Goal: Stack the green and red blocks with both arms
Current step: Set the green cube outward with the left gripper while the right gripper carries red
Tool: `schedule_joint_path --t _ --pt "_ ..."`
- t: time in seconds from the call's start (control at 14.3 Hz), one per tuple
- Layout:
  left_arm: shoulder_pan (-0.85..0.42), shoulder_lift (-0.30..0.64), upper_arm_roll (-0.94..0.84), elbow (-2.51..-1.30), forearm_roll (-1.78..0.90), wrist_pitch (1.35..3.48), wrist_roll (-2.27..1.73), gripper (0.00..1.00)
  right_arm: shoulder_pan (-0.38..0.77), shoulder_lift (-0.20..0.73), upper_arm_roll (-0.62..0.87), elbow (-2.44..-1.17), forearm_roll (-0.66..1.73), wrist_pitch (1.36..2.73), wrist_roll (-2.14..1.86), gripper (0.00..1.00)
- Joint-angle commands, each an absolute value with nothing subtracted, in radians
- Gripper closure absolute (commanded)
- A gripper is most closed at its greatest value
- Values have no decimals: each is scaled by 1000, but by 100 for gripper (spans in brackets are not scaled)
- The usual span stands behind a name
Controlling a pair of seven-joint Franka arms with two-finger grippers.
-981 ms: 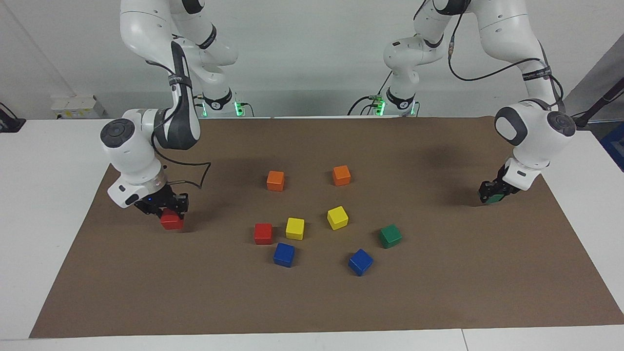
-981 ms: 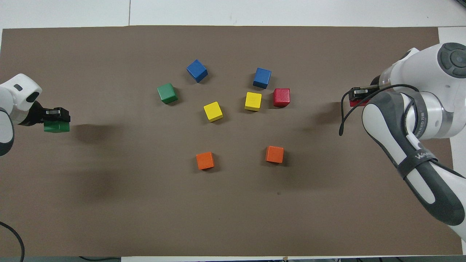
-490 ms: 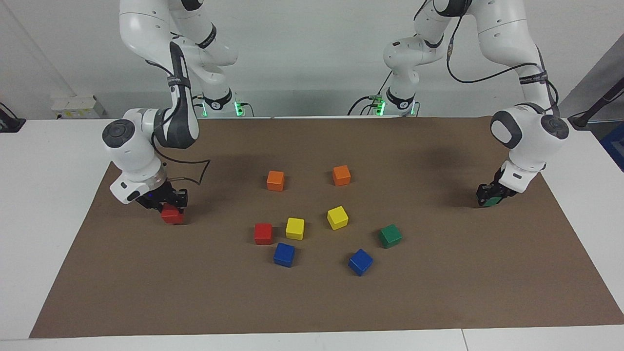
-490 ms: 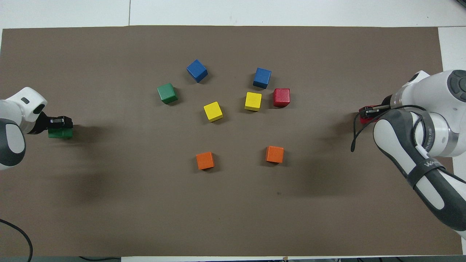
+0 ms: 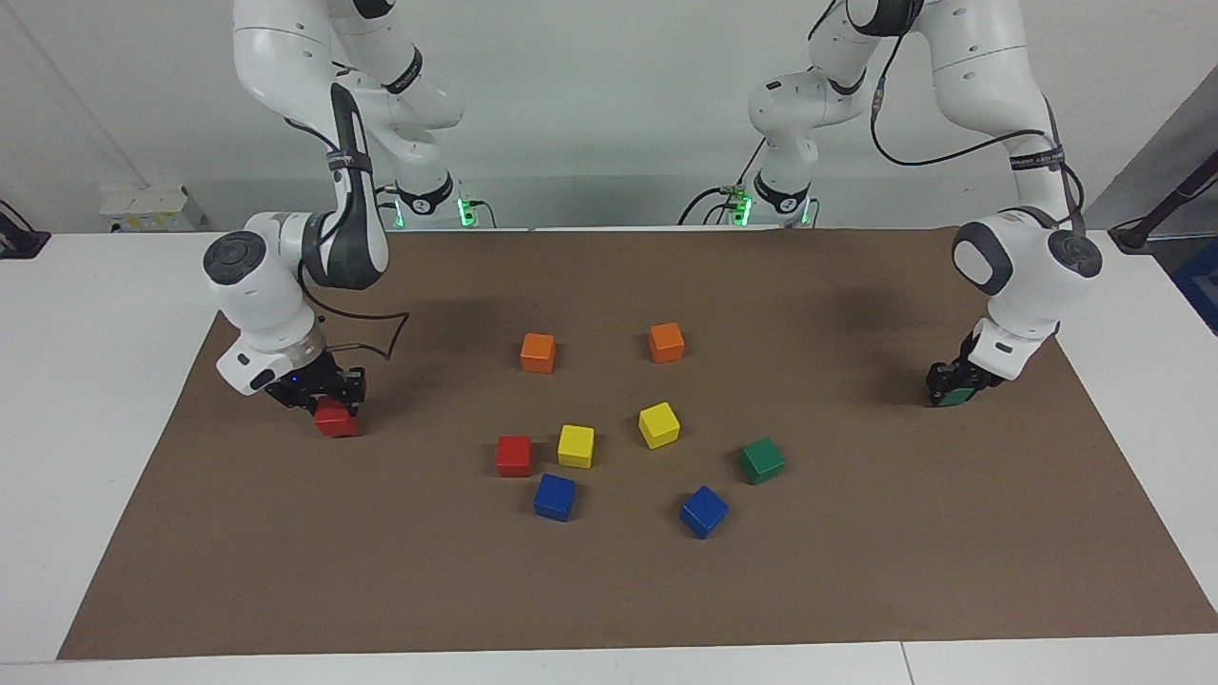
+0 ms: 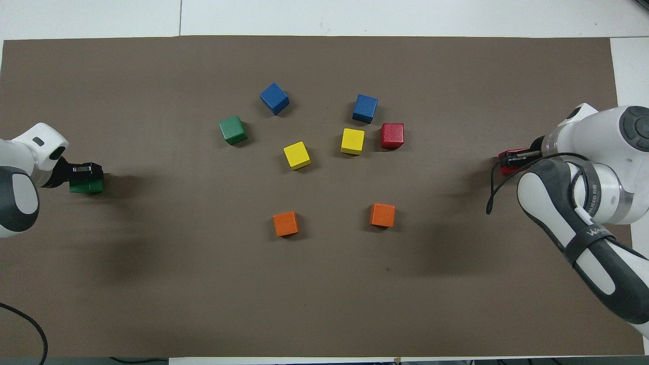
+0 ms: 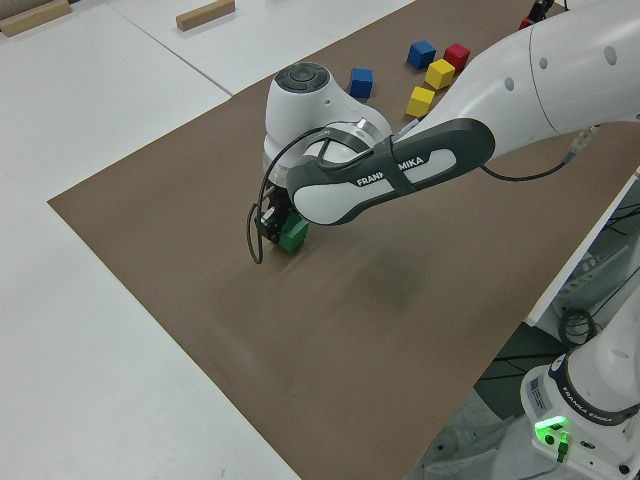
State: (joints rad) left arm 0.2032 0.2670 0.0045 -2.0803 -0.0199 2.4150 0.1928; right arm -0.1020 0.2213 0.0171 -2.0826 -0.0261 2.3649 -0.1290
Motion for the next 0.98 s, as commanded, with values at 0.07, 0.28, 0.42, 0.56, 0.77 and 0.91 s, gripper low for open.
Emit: schedule_joint_path --t 0.07,0.28,0.42,0.56,0.77,0.91 --pt "213 261 -2 -2126 -25 2482 209 63 -114 215 26 -2126 -15 2431 -163 95" --pt "213 261 -2 -2120 -25 2474 210 0 -114 224 26 -2128 -15 2436 -161 95" --pt "213 262 -2 -2108 -25 2459 228 0 -114 225 26 -2128 -15 2442 -161 91" --pt "209 262 -2 -2067 -23 2400 232 0 -115 224 26 -2128 -15 2442 -160 81" --pt "193 262 -2 -1939 -23 2248 229 0 -114 225 26 -2128 -15 2444 -153 1" --pt "137 270 -2 -1841 -26 2156 215 0 -117 229 26 -2114 -15 2438 -155 0"
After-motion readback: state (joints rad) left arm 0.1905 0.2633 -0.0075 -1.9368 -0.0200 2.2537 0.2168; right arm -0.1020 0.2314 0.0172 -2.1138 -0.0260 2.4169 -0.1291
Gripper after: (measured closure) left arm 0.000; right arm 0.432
